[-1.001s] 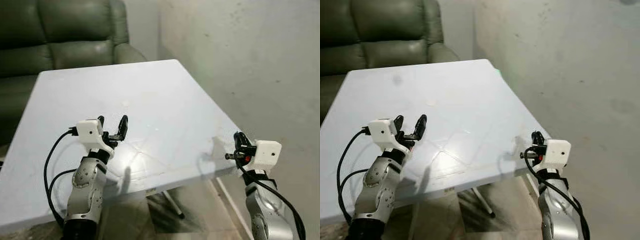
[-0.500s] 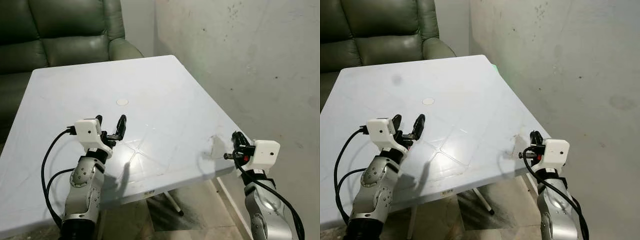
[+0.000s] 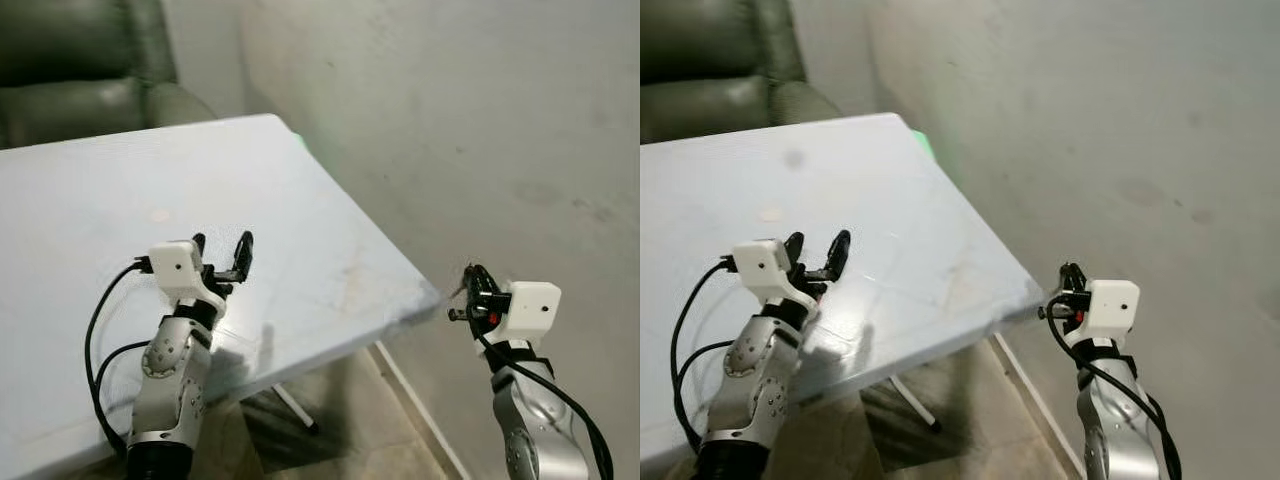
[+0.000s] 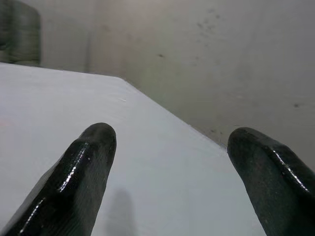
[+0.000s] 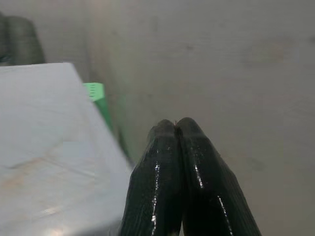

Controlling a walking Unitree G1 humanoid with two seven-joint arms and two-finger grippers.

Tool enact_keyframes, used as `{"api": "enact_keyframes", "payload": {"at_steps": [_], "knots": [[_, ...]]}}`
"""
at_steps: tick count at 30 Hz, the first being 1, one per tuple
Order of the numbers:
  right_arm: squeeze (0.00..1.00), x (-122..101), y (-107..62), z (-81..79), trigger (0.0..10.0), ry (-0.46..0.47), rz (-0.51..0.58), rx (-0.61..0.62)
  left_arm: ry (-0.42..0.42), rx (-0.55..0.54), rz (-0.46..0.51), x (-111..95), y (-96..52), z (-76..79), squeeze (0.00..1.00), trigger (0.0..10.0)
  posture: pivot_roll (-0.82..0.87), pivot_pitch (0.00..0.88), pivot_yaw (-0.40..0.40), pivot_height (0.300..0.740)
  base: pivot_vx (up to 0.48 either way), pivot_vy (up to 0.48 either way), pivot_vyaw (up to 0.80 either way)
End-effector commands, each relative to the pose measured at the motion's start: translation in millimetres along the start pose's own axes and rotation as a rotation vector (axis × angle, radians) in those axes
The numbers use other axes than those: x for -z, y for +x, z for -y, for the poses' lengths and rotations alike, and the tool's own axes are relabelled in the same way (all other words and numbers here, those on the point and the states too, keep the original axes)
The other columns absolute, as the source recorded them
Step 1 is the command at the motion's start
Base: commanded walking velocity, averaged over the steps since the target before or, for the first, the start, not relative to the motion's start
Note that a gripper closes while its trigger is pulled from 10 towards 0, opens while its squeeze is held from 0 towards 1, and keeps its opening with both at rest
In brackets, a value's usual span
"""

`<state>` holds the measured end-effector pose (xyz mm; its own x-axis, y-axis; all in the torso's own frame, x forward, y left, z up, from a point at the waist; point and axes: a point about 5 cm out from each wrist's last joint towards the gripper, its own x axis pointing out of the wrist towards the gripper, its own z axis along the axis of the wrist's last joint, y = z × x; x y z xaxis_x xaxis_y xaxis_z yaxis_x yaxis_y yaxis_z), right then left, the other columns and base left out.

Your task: Hang keys on a hook

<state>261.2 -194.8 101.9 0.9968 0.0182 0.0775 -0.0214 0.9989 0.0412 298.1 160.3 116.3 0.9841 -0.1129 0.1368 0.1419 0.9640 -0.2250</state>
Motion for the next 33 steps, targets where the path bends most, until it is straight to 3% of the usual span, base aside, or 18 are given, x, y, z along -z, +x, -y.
{"api": "enact_keyframes", "payload": {"at_steps": [1,9,12,16,20,22,33], "knots": [[0.00,-4.1,1.0,0.7,10.0,-0.002,0.010,-0.003,-0.001,0.007,0.004,-1.2,0.7,4.1,0.00,10.0,-0.01,0.000,-0.034,0.740,0.000,0.000,-0.52],[0.00,-4.4,1.0,1.5,10.0,-0.004,0.007,-0.006,0.000,0.002,0.005,-0.6,0.0,4.5,0.00,10.0,-0.01,0.000,-0.037,0.740,0.000,0.000,-0.52],[0.00,-4.9,1.1,1.8,10.0,-0.005,0.007,-0.007,0.040,0.018,-0.003,0.0,-0.6,6.4,0.00,10.0,-0.01,0.000,-0.041,0.740,0.000,0.000,-0.52],[0.00,-5.5,1.6,2.1,10.0,-0.005,0.006,-0.008,0.032,0.013,0.003,-0.6,-0.9,6.6,0.00,10.0,0.00,0.000,-0.044,0.740,0.000,-0.480,-0.52],[0.00,-5.8,1.9,2.3,10.0,-0.007,0.006,-0.010,-0.058,0.001,0.007,0.3,-0.8,7.6,0.00,10.0,0.00,0.000,-0.046,0.740,0.000,-0.240,-0.52],[0.00,-5.8,2.2,2.5,10.0,-0.007,0.006,-0.010,-0.019,-0.006,0.006,-0.5,-0.4,6.6,0.00,10.0,-0.01,0.000,-0.047,0.740,0.000,0.000,-0.52],[0.00,-6.5,3.5,2.8,10.0,-0.011,0.005,-0.013,-0.017,-0.013,0.008,-0.5,0.6,6.5,0.00,10.0,-0.01,0.000,-0.049,0.740,0.000,0.000,-0.52]]}}
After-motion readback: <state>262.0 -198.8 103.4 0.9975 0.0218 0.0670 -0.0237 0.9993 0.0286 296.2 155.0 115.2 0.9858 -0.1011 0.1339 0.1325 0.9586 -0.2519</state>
